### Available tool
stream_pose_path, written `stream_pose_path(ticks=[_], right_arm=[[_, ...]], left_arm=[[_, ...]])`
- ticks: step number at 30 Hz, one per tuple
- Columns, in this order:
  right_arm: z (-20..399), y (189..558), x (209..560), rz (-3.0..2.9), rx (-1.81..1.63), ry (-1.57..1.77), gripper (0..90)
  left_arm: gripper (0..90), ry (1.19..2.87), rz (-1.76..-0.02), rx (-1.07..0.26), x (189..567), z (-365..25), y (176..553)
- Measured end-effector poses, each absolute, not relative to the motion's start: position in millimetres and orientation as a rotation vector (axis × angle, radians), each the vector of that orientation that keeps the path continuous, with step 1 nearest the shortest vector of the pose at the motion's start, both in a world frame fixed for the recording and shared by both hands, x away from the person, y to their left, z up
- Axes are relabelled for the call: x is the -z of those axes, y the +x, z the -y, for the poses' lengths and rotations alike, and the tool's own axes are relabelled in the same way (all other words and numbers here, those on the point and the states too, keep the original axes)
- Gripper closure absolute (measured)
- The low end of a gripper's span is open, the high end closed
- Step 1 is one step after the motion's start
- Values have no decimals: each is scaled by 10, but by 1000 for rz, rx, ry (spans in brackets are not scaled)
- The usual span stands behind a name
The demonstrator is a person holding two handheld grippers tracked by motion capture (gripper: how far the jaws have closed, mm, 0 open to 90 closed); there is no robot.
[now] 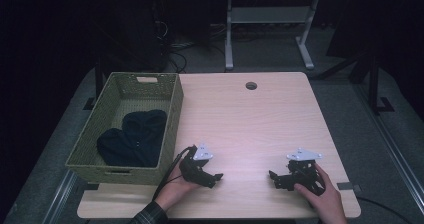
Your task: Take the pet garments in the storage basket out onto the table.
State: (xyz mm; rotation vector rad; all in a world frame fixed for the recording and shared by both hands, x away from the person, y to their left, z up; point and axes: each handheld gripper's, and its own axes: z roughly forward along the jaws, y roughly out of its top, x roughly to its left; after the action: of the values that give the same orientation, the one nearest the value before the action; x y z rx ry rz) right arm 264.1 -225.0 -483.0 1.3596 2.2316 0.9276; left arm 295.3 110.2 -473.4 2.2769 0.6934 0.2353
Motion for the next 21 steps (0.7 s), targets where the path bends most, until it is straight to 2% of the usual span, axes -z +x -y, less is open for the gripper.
stream_pose_path(ticks=[21], right_arm=[[2250, 2641, 4831, -2232, -928, 1359, 0]], left_arm=[[137, 2237, -685, -245, 4517, -1141, 2978]])
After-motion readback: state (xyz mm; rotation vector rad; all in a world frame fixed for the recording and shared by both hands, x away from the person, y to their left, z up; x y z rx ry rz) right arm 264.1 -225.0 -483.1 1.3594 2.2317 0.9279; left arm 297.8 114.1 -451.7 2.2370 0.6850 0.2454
